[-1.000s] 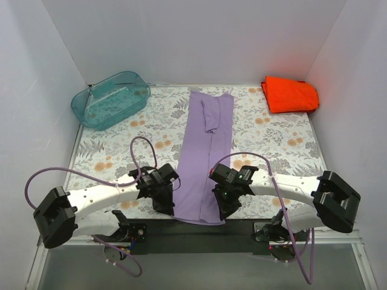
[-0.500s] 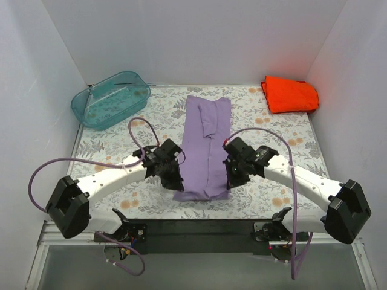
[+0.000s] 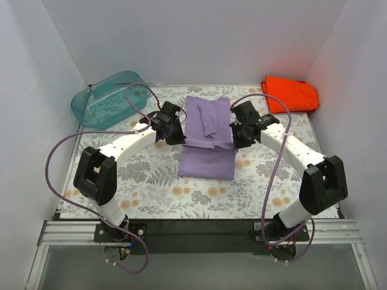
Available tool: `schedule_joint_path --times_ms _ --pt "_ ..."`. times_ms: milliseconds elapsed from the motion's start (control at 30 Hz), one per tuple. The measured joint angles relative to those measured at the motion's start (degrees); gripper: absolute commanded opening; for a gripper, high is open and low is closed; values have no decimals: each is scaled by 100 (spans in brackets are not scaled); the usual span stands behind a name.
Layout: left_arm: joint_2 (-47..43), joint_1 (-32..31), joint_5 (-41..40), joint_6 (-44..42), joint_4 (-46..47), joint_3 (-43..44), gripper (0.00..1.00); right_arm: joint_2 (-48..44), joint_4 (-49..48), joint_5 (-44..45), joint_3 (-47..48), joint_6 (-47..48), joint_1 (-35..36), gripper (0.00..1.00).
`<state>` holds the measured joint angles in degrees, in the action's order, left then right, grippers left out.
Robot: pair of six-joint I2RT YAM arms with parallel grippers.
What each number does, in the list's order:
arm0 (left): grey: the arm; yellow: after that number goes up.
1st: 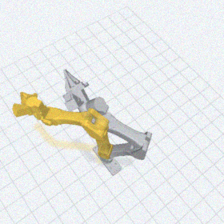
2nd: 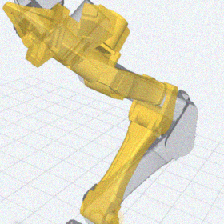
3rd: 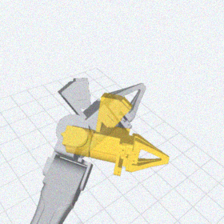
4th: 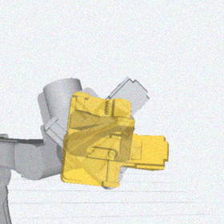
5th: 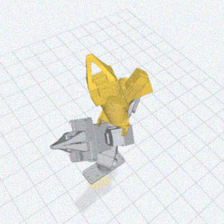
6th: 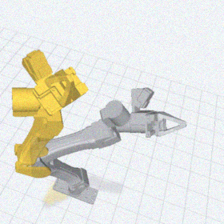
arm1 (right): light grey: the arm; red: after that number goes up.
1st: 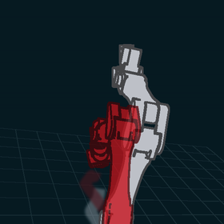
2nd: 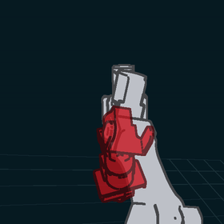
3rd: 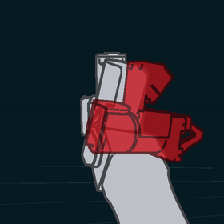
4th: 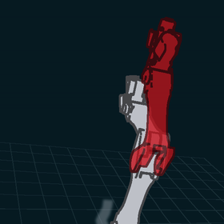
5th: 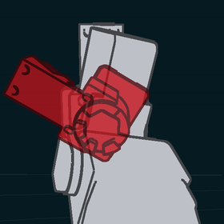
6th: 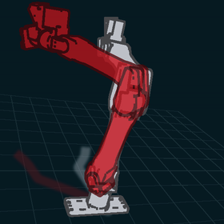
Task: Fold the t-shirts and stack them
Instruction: Fold the tshirt
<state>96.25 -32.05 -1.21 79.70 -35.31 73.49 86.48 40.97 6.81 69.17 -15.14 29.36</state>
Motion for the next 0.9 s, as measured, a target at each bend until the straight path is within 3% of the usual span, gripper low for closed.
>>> schedule_joint_path --times_ms 633,733,900 --pt "1292 387 -114 -260 822 457 0 1757 -951 -472 831 695 -675 1" --pt "1453 387 -125 -282 918 459 8 2055 -1045 -542 839 741 -719 5" --pt "1674 409 -151 -361 979 459 28 2299 -1102 -614 907 802 -763 27"
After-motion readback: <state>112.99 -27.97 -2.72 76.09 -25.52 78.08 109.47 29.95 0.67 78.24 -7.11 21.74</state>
